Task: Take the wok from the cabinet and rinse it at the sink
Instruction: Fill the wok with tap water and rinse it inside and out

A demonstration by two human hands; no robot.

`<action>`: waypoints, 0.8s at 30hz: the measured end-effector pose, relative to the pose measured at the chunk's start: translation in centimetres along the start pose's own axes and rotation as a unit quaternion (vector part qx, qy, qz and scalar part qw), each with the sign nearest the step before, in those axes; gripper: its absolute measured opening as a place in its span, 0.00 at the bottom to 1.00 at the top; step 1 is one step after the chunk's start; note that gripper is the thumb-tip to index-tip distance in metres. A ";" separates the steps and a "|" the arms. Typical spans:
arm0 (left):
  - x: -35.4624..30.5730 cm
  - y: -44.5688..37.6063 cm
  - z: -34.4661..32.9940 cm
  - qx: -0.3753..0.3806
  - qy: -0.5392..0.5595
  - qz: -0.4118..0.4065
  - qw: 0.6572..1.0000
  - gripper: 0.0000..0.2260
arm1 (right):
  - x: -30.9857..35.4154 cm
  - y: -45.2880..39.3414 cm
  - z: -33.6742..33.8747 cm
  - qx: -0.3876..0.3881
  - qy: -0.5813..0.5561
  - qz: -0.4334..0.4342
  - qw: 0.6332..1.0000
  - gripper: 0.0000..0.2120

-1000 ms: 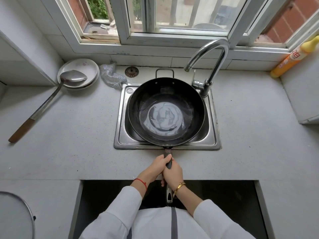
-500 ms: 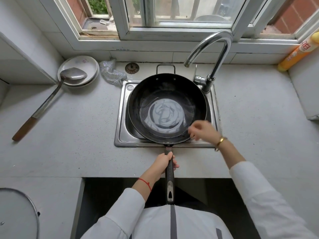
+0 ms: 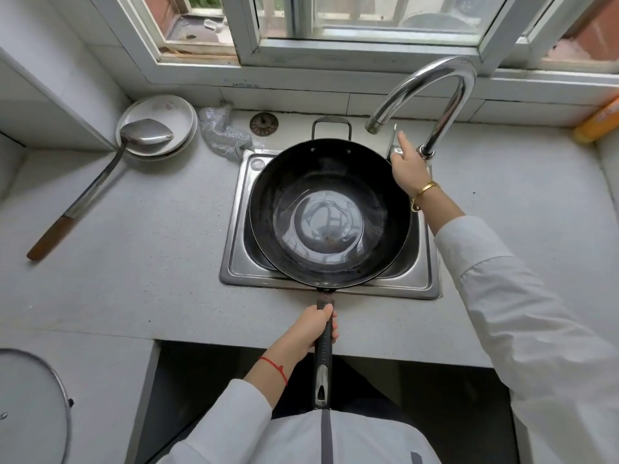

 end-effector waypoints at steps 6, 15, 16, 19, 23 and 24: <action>0.0 0.1 0.1 -0.007 -0.001 0.003 1.000 0.11 | -0.7 -1.5 -0.6 0.001 -0.005 -0.022 1.000 0.27; -0.1 0.4 0.0 -0.015 -0.013 -0.008 1.000 0.10 | -1.5 -2.5 -0.7 0.054 0.036 0.009 0.998 0.25; -0.1 0.3 0.0 -0.015 -0.012 -0.009 1.000 0.10 | -1.6 -2.6 -0.7 0.057 0.041 0.010 0.997 0.25; -0.2 0.3 0.0 -0.016 -0.015 -0.013 1.000 0.11 | -1.7 -3.0 -1.0 0.078 0.041 0.011 0.996 0.25; -0.2 0.3 -0.1 -0.021 -0.018 -0.016 0.999 0.10 | -1.6 -3.3 -1.5 0.087 0.040 0.006 0.995 0.26; -0.2 0.3 -0.1 -0.022 -0.019 -0.015 0.999 0.10 | -1.6 -3.4 -1.5 0.084 0.045 0.005 0.995 0.26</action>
Point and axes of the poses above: each hand's wrist, its own y-axis away from the middle knuckle, its own z-axis out of the back of the hand, x = y × z, the point moved 5 cm from there along -y, towards the middle knuckle, and after that the axes turned 13 degrees about z, right-handed, at the moved point
